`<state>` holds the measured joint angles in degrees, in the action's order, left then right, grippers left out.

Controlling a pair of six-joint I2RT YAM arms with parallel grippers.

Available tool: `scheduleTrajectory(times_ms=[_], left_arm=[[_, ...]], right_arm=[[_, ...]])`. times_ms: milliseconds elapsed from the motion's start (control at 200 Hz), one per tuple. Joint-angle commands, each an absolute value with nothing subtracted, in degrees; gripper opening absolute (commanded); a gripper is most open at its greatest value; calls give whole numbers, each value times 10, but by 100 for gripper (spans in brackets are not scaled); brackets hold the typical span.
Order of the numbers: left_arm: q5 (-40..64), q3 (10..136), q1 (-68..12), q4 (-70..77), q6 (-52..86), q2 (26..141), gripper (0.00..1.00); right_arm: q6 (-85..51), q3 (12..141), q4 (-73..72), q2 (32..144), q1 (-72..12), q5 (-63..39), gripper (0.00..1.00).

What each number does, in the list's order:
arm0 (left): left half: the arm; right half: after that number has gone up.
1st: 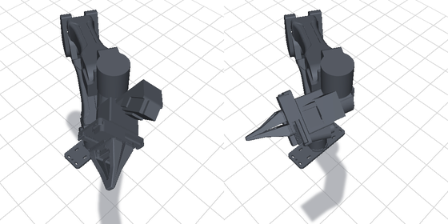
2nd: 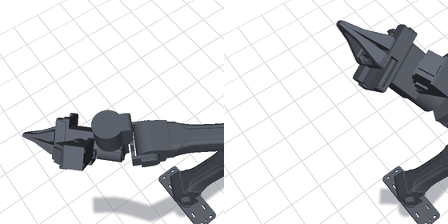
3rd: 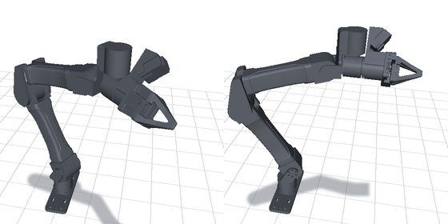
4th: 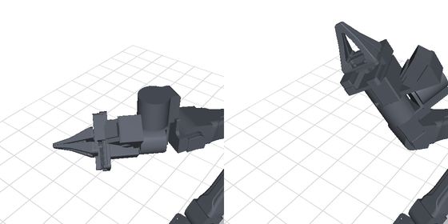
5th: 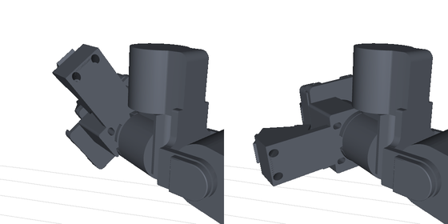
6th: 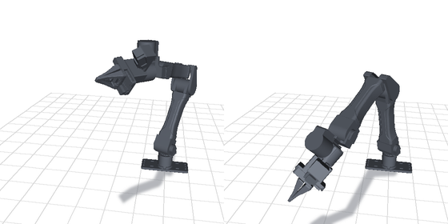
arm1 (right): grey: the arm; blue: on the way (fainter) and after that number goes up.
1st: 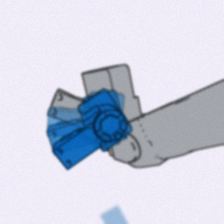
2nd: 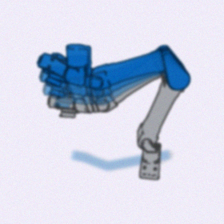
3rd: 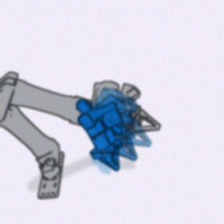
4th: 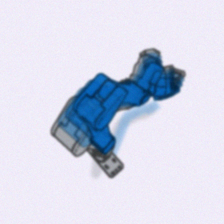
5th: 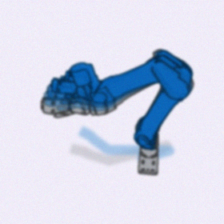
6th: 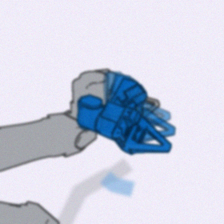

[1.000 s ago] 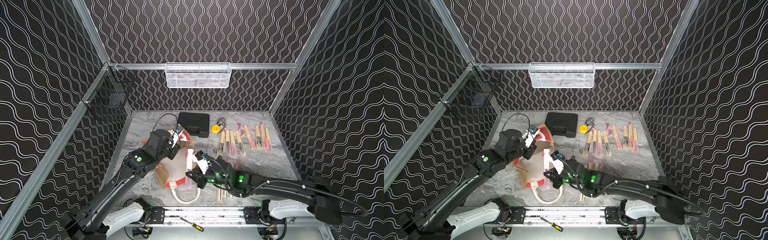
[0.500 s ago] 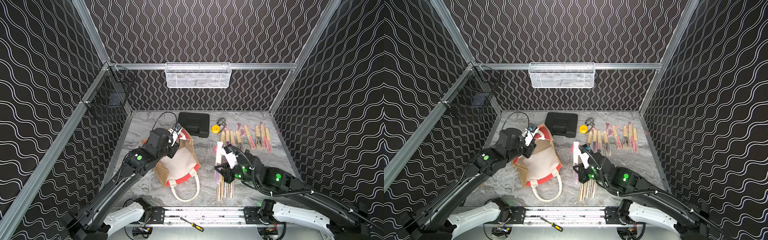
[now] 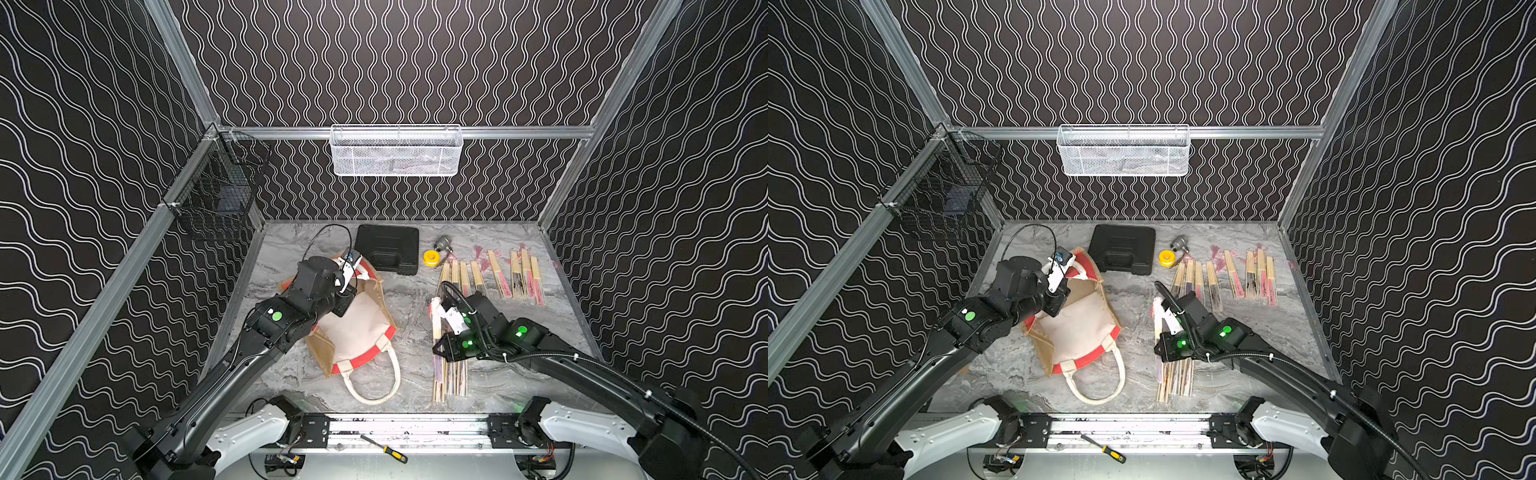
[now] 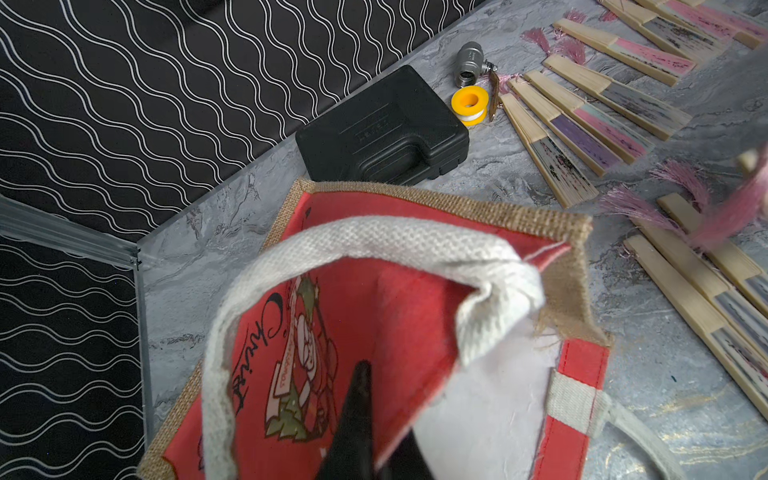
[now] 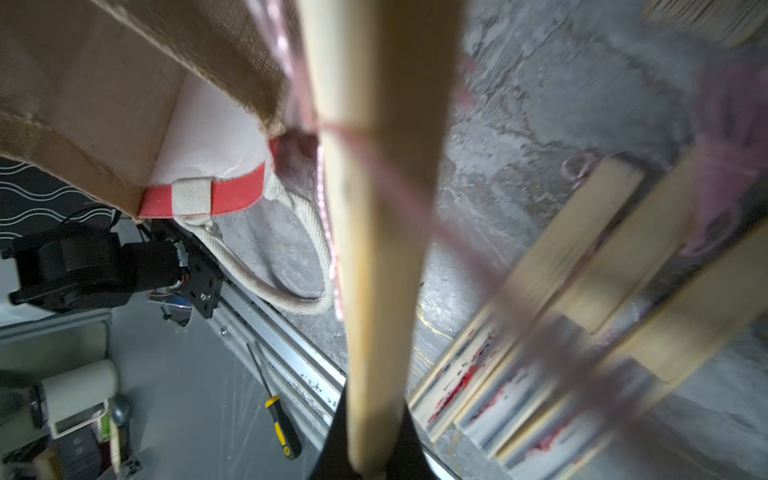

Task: Take out the folding fans from the tote bags
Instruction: Place the folding fan at the center of the board.

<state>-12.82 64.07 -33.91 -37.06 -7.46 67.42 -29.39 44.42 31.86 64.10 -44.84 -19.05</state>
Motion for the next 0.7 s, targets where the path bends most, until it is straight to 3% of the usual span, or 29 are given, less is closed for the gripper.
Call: scheduleTrajectory(times_ms=[0, 691], left_arm=[[-131, 641, -338, -361, -68, 677, 0], [-131, 641, -338, -360, -70, 681, 0]], right_arm=[[-319, 437, 259, 671, -448, -260, 0], [-443, 322, 61, 757, -417, -360, 0]])
